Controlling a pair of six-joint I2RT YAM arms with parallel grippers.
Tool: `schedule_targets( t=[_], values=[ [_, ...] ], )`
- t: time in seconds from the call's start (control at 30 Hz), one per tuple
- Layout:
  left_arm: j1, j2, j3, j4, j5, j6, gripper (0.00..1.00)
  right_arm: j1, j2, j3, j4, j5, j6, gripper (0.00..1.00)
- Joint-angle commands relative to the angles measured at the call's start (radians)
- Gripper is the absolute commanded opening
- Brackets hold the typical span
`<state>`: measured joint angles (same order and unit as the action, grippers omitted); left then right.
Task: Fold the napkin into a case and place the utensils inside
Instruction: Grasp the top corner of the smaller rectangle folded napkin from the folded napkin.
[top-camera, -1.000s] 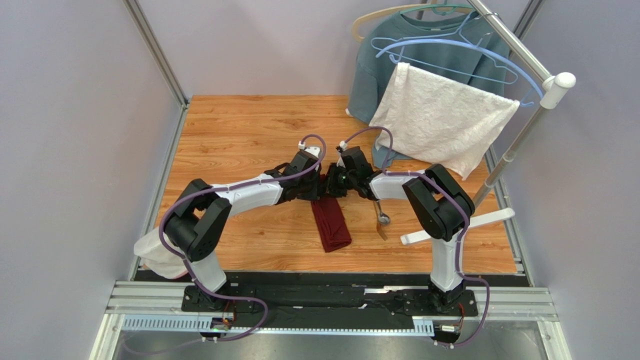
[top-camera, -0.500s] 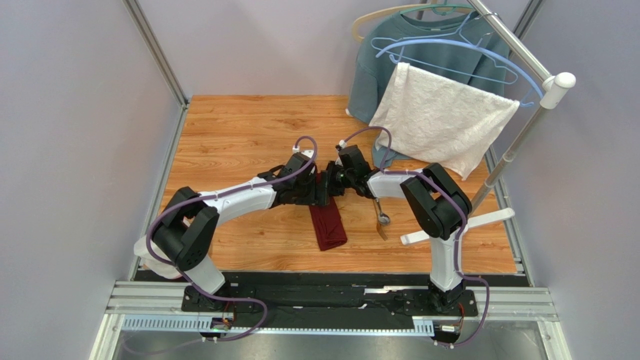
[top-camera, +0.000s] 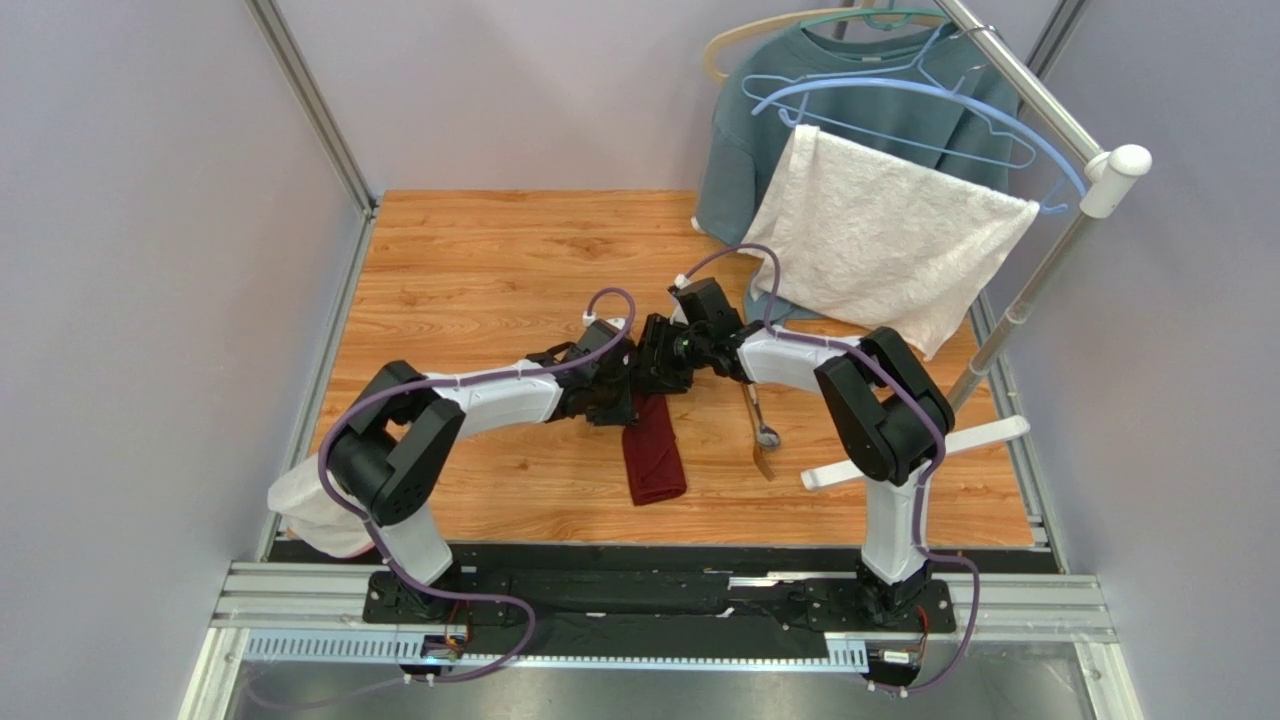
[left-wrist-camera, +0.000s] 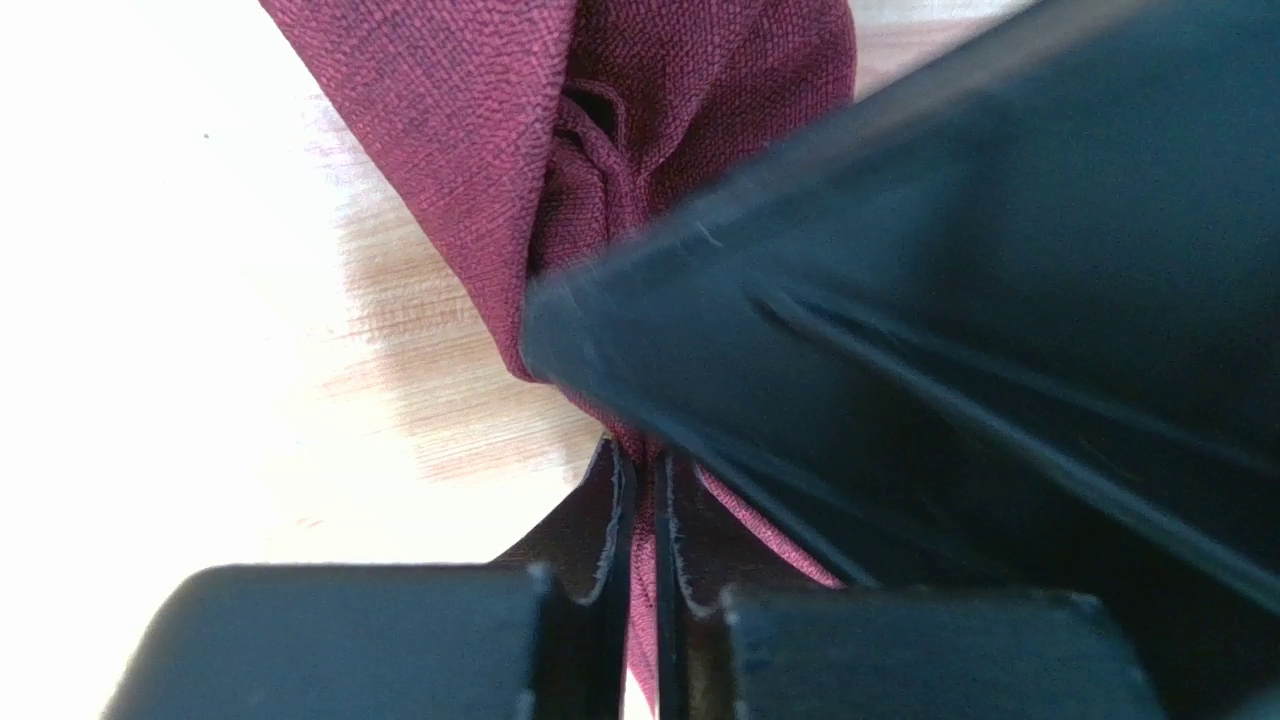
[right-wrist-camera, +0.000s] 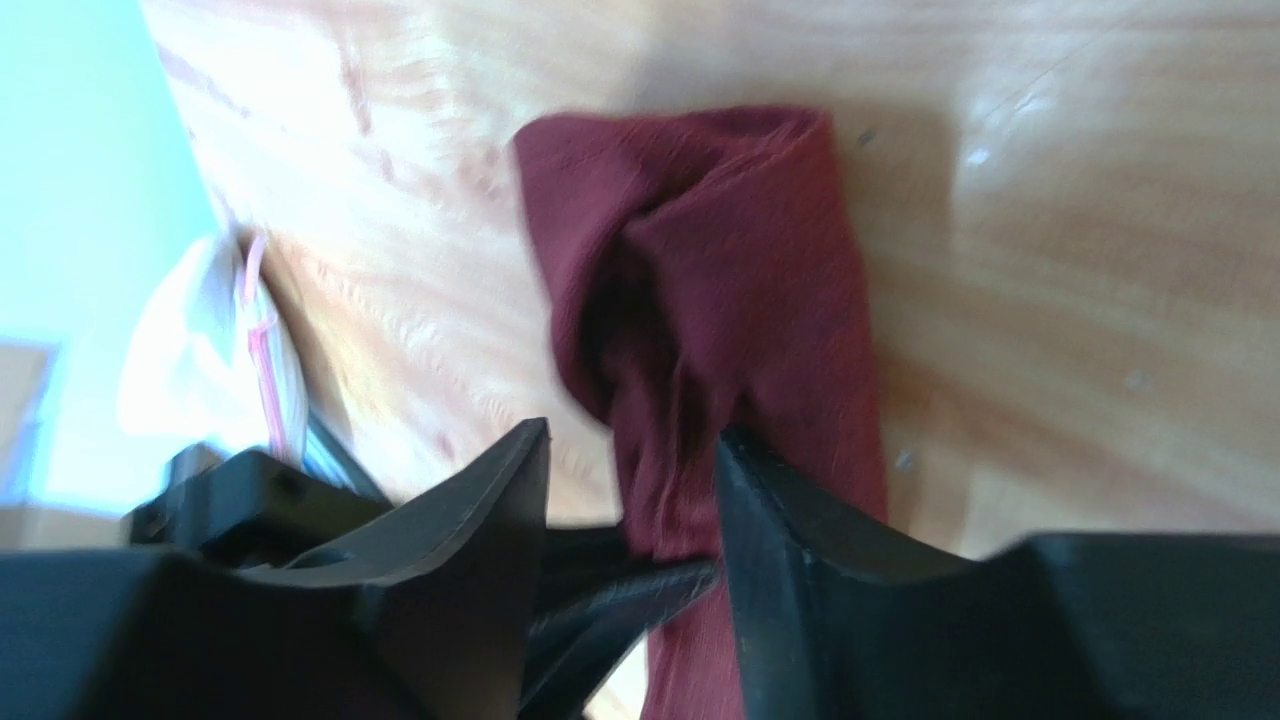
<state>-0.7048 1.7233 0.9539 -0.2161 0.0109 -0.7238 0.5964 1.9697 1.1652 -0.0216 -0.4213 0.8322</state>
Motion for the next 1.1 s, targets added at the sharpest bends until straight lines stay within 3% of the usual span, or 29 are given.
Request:
schedule_targets(
  t=[0.0, 0.23, 0.3, 0.33, 0.5, 0.9, 1.07],
  values=[
    [0.005, -0.034, -0.090, 0.029, -0.029, -0.031, 0.00, -0.033, -0.092, 0.077, -0.149, -0.085, -0.110, 0.51],
    [0.011, -0.070, -0.165, 0.145, 0.006, -0.034, 0.00, -0.061, -0.101, 0.094, -0.166, -0.097, -0.177, 0.53],
    [0.014, -0.099, -0.202, 0.179, 0.012, -0.035, 0.00, -0.063, -0.071, 0.109, -0.155, -0.111, -0.180, 0.41],
    [0.016, -0.108, -0.214, 0.204, 0.012, -0.037, 0.00, -0.061, -0.062, 0.113, -0.144, -0.123, -0.180, 0.27],
    [0.022, -0.125, -0.253, 0.251, 0.021, -0.043, 0.00, -0.056, 0.000, 0.128, -0.115, -0.115, -0.168, 0.01],
    [0.024, -0.087, -0.254, 0.314, 0.060, -0.043, 0.00, 0.016, 0.135, 0.194, -0.043, -0.165, -0.119, 0.00],
    [0.024, -0.071, -0.238, 0.308, 0.061, -0.022, 0.00, 0.025, 0.118, 0.148, 0.012, -0.140, -0.082, 0.00]
  ],
)
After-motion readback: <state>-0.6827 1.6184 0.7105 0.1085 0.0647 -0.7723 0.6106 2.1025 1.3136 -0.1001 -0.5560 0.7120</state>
